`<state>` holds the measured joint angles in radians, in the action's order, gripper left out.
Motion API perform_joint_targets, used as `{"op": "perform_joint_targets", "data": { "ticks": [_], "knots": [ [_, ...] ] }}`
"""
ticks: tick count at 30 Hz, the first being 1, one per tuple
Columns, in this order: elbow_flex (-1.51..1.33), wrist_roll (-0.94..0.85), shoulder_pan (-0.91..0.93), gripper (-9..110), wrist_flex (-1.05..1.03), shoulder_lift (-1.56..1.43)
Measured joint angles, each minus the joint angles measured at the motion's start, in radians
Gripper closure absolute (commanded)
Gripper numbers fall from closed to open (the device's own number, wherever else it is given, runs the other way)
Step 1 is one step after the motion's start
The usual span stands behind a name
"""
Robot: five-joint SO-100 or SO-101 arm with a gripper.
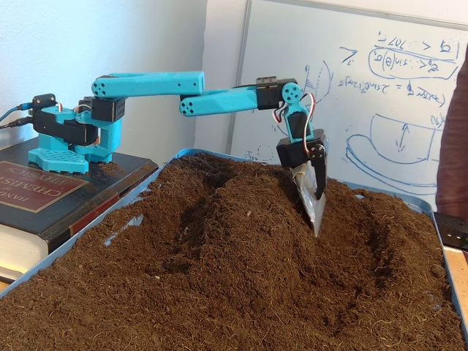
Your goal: Build a berm.
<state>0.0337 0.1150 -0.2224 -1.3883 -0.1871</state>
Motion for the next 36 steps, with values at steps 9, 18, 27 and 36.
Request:
{"op": "perform_joint_targets", "data": {
  "ticks": [9, 18, 27, 36],
  "knots": [
    [0.0, -0.035, 0.066, 101, -0.021, -0.092],
    [-0.002, -0.035, 0.126, 101, 0.279, -0.178],
    [-0.002, -0.035, 0.127, 101, 0.73, 0.14],
    [-0.002, -0.041, 0.106, 101, 0.81, 0.293]
  ]
}}
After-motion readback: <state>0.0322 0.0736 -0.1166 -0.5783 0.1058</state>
